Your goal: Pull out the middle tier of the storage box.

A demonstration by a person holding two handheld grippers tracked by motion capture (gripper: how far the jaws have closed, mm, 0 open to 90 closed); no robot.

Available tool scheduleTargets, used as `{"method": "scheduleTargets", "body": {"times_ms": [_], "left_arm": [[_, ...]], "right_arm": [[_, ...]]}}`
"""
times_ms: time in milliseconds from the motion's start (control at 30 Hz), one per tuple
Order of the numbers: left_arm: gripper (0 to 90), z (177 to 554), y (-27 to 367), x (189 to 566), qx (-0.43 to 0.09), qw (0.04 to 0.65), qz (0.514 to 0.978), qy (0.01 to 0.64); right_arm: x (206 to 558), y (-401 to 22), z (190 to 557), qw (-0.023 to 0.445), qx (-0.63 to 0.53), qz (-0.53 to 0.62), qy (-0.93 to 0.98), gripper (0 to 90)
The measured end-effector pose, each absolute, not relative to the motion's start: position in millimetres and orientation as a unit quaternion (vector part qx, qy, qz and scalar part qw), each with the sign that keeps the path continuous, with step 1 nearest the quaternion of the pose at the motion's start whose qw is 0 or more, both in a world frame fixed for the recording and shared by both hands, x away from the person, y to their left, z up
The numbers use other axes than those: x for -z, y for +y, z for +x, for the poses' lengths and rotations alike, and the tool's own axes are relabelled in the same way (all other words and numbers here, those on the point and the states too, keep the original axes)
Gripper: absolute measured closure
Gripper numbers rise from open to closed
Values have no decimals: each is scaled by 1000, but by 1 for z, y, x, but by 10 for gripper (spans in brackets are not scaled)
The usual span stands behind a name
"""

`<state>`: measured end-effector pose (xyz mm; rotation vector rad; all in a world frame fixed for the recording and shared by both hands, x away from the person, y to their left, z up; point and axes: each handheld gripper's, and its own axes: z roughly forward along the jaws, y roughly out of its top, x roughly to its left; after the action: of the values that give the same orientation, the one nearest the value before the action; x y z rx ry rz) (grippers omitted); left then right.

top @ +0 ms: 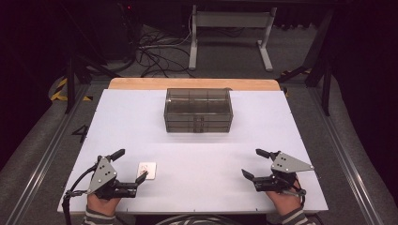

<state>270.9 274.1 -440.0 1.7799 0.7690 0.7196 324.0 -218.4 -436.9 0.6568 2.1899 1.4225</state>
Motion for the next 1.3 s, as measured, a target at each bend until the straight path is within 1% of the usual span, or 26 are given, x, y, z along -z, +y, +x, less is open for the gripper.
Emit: {"method": "scheduleTargets", "body": {"times_ms": [433,967,1300], "left_arm": [[4,273,273,440,-299,510,742,316],[5,274,273,440,-296,512,742,316],[6,274,273,440,-294,512,742,317]], "right_arm": [[420,-194,340,206,-510,221,806,145],[408,-173,350,200,-513,198,811,137],[400,-151,361,189,-511,177,819,130]]}}
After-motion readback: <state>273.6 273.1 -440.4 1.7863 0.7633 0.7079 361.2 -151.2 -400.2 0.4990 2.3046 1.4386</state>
